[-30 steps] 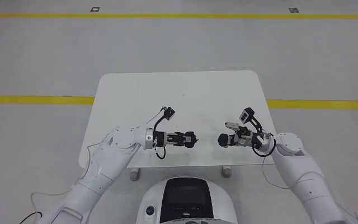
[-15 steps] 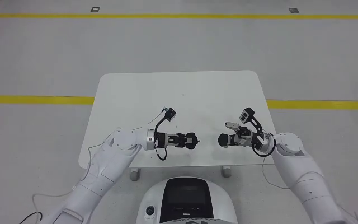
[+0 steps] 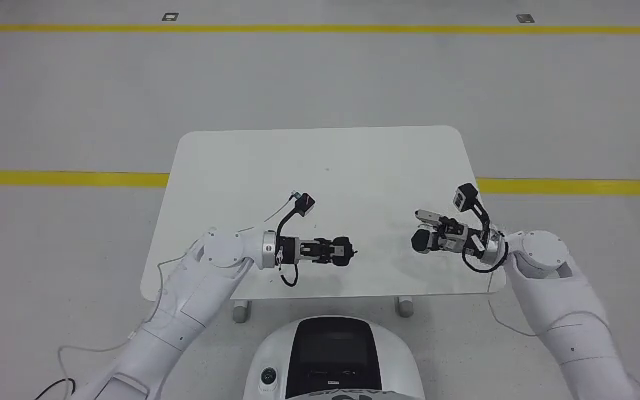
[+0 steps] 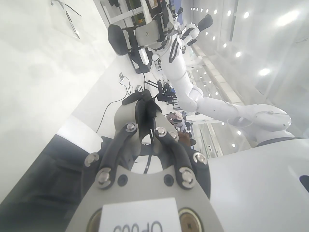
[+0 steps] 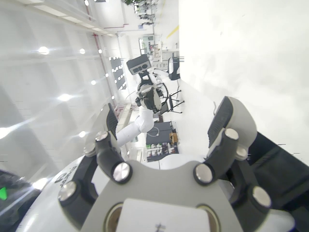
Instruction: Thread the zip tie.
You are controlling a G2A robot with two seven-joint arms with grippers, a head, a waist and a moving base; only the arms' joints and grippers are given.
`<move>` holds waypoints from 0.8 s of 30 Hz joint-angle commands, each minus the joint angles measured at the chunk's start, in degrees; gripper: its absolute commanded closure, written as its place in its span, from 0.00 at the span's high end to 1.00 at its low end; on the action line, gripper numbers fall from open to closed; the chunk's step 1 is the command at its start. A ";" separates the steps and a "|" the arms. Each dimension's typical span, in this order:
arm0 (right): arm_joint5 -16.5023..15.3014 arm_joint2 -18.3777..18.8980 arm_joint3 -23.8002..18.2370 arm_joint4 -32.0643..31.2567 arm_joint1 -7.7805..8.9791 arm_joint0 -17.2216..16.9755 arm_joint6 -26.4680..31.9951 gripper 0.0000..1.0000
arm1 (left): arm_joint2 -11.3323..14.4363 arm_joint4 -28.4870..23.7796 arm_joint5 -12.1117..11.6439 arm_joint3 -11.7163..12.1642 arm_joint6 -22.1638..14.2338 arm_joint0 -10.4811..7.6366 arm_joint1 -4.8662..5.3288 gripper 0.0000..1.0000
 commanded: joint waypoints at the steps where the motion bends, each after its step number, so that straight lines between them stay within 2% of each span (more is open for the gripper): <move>1: 3.75 2.52 -3.83 -4.14 0.75 -1.45 -1.47 1.00 | 0.00 0.00 0.00 0.00 0.00 0.00 0.00 0.00; 4: 8.70 4.59 -8.89 -8.72 1.55 -2.76 -2.29 1.00 | 0.00 0.00 0.00 0.00 0.00 0.00 0.00 0.00; 7: 13.75 4.43 -12.18 -15.10 2.08 -2.25 -3.08 1.00 | 0.00 0.00 0.00 0.00 0.00 0.00 0.00 0.00; 9: 17.50 3.11 -13.52 -19.28 2.29 -0.71 -3.17 1.00 | 0.00 0.00 0.00 0.00 0.00 0.00 0.00 0.00; 12: 22.25 0.57 -13.35 -25.56 2.41 2.43 -4.42 1.00 | 0.00 0.00 0.00 0.00 0.00 0.00 0.00 0.00; 13: 22.61 -0.36 -12.70 -28.25 2.43 3.31 -5.36 1.00 | 0.00 0.00 0.00 0.00 0.00 0.00 0.00 0.00; 15: 22.61 -1.97 -11.22 -29.08 2.27 4.96 -4.48 1.00 | 0.00 0.00 0.00 0.00 0.00 0.00 0.00 0.00; 24: 22.61 -1.97 -11.22 -29.08 2.27 4.96 -4.48 1.00 | 0.00 0.00 0.00 0.00 0.00 0.00 0.00 0.00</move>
